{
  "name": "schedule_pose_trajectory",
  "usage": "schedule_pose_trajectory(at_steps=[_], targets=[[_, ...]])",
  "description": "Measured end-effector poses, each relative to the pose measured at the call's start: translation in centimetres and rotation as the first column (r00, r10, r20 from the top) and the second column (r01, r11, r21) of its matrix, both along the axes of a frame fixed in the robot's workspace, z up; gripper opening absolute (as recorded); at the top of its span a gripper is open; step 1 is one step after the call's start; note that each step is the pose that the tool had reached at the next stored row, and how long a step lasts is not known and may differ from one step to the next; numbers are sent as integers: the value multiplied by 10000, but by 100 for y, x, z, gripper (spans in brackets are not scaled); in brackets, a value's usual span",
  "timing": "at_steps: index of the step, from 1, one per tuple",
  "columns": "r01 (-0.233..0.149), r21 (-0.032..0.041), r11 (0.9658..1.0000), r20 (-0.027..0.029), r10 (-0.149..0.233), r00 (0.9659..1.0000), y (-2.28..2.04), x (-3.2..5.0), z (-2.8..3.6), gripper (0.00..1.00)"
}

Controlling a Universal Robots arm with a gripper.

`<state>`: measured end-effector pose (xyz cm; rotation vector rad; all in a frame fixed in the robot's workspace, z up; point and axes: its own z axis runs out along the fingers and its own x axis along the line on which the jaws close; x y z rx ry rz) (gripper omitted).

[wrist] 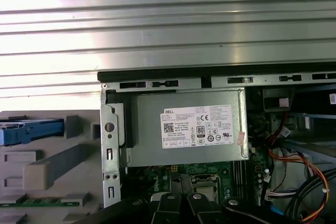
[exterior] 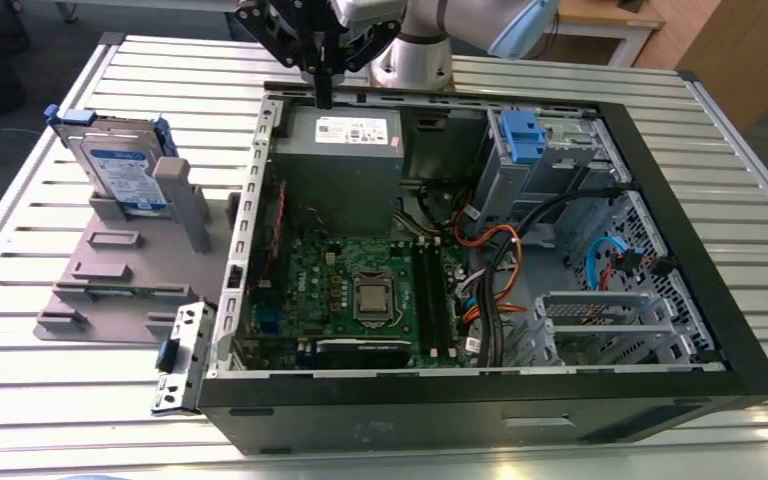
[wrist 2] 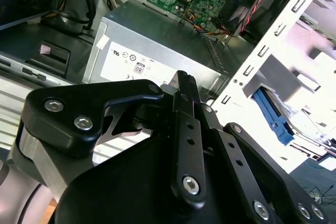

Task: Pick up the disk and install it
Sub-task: 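Reach for the disk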

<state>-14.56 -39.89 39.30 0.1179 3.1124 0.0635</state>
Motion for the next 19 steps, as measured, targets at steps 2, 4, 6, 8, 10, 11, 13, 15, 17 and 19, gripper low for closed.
schedule_pose_trajectory(at_steps=[2,4,6,8,10,11,13,15,17,19], targets=[[0,-2,10000,0,0,10000,0,-12,0,11],[1,-2,10000,-1,-1,10000,0,-16,0,11],[1,-2,10000,0,-1,10000,0,-20,0,11],[0,-1,10000,0,0,10000,0,-22,0,11],[0,-2,10000,0,0,10000,0,-26,0,11],[0,-1,10000,0,0,10000,0,-28,0,11],[0,-9,10000,0,0,10000,0,-153,-1,11],[0,-9,10000,0,0,10000,0,-156,-1,11],[0,-9,10000,0,0,10000,0,-160,-1,11],[0,-9,10000,-1,0,10000,0,-314,-1,11]])
